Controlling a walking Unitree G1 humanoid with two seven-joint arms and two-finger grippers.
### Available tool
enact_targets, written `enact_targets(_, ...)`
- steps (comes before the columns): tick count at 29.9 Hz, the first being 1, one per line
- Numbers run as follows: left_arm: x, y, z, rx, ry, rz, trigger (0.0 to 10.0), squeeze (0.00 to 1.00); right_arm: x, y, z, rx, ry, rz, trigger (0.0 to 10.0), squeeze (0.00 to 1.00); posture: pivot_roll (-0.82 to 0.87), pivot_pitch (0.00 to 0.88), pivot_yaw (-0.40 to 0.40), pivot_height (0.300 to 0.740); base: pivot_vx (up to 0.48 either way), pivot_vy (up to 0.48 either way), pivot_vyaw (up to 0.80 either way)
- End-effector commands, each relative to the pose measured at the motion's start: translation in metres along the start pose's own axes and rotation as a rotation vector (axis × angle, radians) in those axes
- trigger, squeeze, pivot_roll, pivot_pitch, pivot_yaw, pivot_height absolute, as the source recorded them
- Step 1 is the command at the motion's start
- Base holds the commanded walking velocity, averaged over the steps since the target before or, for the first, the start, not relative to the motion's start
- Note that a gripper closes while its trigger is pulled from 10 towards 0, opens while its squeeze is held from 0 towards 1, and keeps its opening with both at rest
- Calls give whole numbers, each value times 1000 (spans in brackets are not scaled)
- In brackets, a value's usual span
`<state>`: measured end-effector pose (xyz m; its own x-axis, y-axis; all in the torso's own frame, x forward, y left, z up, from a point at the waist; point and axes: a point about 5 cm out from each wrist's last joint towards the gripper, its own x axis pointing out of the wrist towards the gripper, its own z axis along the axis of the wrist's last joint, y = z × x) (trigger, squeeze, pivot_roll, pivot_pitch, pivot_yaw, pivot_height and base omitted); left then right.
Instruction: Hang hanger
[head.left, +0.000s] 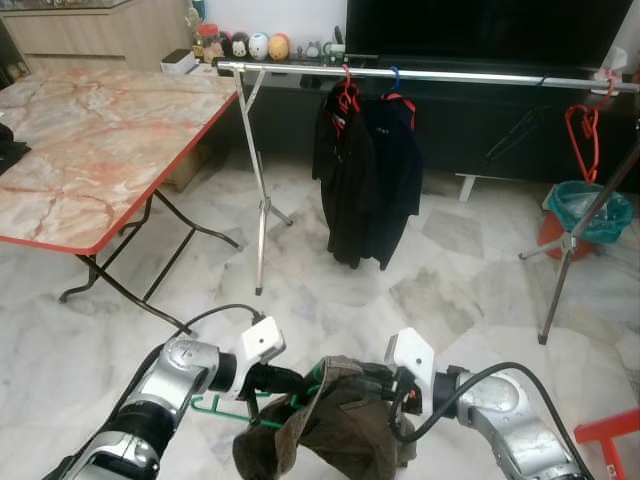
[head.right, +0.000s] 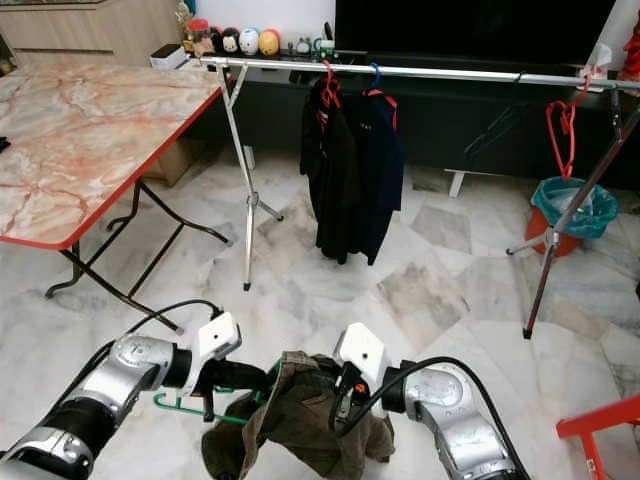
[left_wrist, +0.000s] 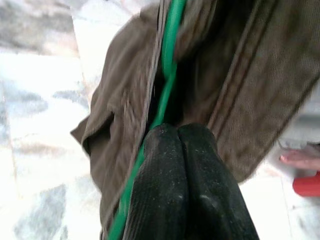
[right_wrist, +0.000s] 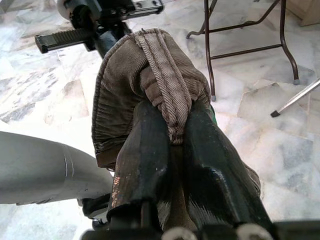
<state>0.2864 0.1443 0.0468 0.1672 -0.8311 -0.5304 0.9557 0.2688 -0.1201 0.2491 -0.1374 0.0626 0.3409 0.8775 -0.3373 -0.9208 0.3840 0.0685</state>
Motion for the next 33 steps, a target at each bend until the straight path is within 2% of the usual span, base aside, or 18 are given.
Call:
enact_targets(1, -3, 1, -2, 31, 29, 23, 7137, 0, -1, -2, 7, -29, -38, -10, 10000, 0, 99, 6, 25, 740, 0, 0, 0)
enact_targets(2, -3, 1, -2, 31, 29, 23, 7137, 0, -1, -2, 7, -29, -38, -10, 10000, 0, 99, 6, 25, 740, 0, 0, 0)
enact_targets(3, -3, 3, -3, 41, 40, 49, 10000, 0, -1, -2, 7, -30, -37, -10, 10000, 0, 99, 6, 24, 740, 0, 0, 0)
enact_targets(4, -4, 4, -3, 39, 40, 67, 10000, 0, -1, -2, 7, -31, -36, -10, 10000, 0, 99, 6, 24, 740, 0, 0, 0)
enact_targets(5, -5, 6, -2, 42, 37, 81, 10000, 78, -1, -2, 7, -31, -35, -10, 10000, 0, 99, 6, 24, 740, 0, 0, 0)
enact_targets(6, -7, 8, -2, 40, 33, 96, 10000, 1000, -1, -2, 7, -31, -35, -10, 10000, 0, 99, 6, 24, 740, 0, 0, 0)
enact_targets(12, -19, 15, 1, 42, 21, 130, 10000, 1000, -1, -2, 7, -31, -32, -6, 10000, 0, 100, 7, 24, 740, 0, 0, 0)
enact_targets(20, -31, 14, -2, 46, 38, 89, 10000, 1000, -1, -2, 6, -30, -29, -3, 10000, 0, 102, 9, 24, 740, 0, 0, 0)
enact_targets(29, -26, 5, -4, 42, 43, 16, 10000, 1000, 0, -1, 6, -31, -29, 2, 10000, 0, 102, 8, 23, 740, 0, 0, 0)
enact_targets(33, -16, 1, -6, 48, 69, -12, 10000, 1000, 1, 0, 7, -33, -28, 8, 10000, 0, 99, 8, 25, 740, 0, 0, 0)
